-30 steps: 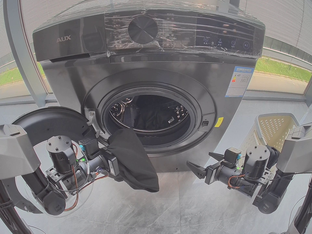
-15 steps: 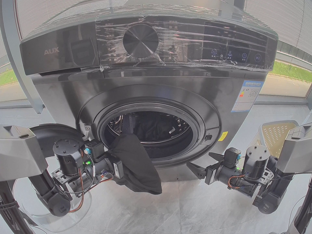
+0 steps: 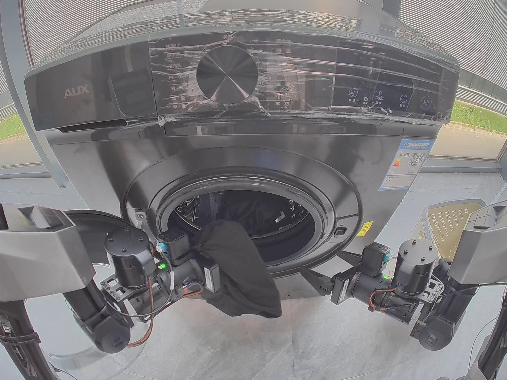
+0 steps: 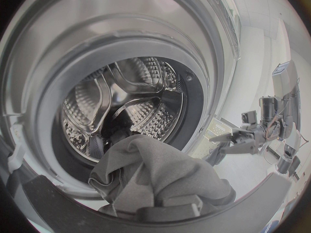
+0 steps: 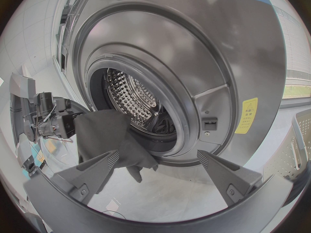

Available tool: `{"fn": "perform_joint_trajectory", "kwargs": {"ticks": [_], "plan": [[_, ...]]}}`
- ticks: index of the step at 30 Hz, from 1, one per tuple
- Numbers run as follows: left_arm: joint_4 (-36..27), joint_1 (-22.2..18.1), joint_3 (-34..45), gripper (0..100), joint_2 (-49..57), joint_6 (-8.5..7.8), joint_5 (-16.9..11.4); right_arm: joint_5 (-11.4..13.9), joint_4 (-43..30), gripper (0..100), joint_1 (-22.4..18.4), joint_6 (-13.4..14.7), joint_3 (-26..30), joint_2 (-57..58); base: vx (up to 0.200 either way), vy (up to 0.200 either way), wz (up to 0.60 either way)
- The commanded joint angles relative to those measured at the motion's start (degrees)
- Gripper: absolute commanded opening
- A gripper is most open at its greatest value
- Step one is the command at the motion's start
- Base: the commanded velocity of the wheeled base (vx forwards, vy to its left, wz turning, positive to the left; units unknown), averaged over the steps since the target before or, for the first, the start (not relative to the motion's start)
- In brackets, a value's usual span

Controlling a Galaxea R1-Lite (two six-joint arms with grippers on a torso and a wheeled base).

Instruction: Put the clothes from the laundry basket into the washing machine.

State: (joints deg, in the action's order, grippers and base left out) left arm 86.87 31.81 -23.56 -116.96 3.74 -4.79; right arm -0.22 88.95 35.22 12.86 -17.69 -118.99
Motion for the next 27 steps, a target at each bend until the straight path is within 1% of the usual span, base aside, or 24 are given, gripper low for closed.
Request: {"fn": "perform_joint_trajectory", "kwargs": {"ticks": [1,2,3,4,5,6,12,16,18,19,20,22,24,25,27], "plan": [[0.05,1.86,-6.14,0,-5.56,1.27,-0.39,-0.04,0.08,100,1.87,0.06,0.64,0.60,0.000,0.000,0.00],[-0.03,2.38,-6.67,0,-5.65,1.88,-0.39,-0.13,0.08,100,2.40,0.06,0.73,0.60,0.000,0.000,0.00],[-0.03,2.38,-6.67,0,-5.65,1.88,-0.39,-0.13,0.08,100,2.40,0.06,0.73,0.60,0.000,0.000,0.00],[-0.03,2.56,-8.34,0,-6.44,3.20,-0.39,-0.13,0.08,100,2.93,-0.03,1.08,0.60,0.000,0.000,0.00],[-0.03,2.74,-10.54,0,-8.02,4.17,-0.31,-0.13,0.08,100,3.28,-0.03,1.08,0.52,0.000,0.000,0.00],[-0.03,2.65,-12.38,0,-9.43,4.43,-0.04,-0.13,0.08,100,3.72,-0.03,1.08,0.52,0.000,0.000,0.00],[-0.12,1.86,-22.14,0,-17.34,4.34,0.40,-0.22,0.08,100,4.68,-0.03,1.08,0.43,0.000,0.000,0.00],[-1.00,1.24,-29.43,0,-20.94,4.17,1.98,-0.22,0.08,100,4.68,-0.03,1.17,0.60,0.000,0.000,0.00],[-3.90,1.07,-32.60,0,-21.91,4.17,2.42,-0.22,0.08,100,4.68,-0.03,1.17,0.52,0.000,0.000,0.00],[-3.90,1.07,-32.60,0,-21.91,4.17,2.42,-0.22,0.08,100,4.68,-0.03,1.17,0.52,0.000,0.000,0.00],[-6.80,0.63,-33.92,0,-21.56,4.17,2.77,-0.22,0.08,100,4.68,-0.03,1.34,0.52,0.000,0.000,0.00],[-10.05,-0.16,-35.59,0,-21.38,4.08,2.77,-0.13,0.08,100,4.77,-0.03,1.60,0.52,0.000,0.000,0.00],[-12.43,-0.43,-38.66,0,-21.82,4.26,2.77,-0.13,0.08,100,4.77,-0.03,1.52,0.52,0.000,0.000,0.00],[-12.60,-0.43,-38.93,0,-21.91,4.26,2.86,-0.13,0.08,100,4.68,-0.03,1.52,0.52,0.000,0.000,0.00],[-16.12,-1.13,-43.67,0,-23.58,4.43,3.56,-0.13,0.08,100,4.68,-0.03,1.60,0.52,0.000,0.000,0.00]]}}
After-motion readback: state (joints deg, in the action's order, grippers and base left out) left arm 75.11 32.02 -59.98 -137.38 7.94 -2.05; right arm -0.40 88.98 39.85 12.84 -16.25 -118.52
